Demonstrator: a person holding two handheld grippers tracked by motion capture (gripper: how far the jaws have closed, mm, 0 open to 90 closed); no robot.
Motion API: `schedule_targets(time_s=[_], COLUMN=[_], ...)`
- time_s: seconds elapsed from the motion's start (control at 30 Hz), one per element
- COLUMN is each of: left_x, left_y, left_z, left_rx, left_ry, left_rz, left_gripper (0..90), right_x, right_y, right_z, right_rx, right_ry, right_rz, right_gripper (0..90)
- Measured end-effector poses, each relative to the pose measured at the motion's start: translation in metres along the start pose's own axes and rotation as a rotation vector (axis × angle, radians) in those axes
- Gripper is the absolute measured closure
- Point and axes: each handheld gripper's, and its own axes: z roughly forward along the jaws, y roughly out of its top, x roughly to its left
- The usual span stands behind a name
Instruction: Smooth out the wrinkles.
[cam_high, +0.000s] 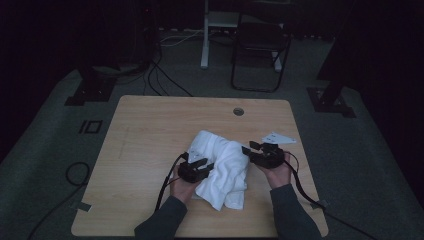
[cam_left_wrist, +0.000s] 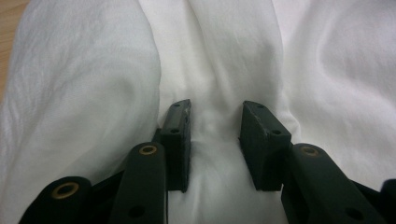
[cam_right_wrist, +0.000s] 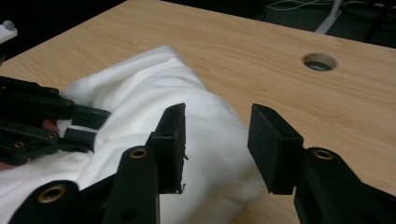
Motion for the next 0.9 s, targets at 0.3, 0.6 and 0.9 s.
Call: schedule_targets(time_s=[0.3, 0.6, 0.9], left_x=[-0.001, -0.004, -0.019], left_y=[-0.001, -0.002, 0.002], left_z=[-0.001, -0.002, -0.013], left_rx=[-0.007, -0.017, 0.0], left_ry=[0.008, 0.027, -0.014], left_rz=[-0.003, -0.016, -0.078], left_gripper=[63.8, 64.2, 60.9], right_x=[-0.008, -0.03, -0.019], right_y=[-0.011, -0.02, -0.014], right_z=[0.039, 0.01, 0.034], right_rx=[0.174, 0.104, 0.133], right_ry=[-0.017, -0.113, -0.04], right_rz=[0.003, 0.077, 0.052], right_gripper=[88.4, 70.5, 46.7])
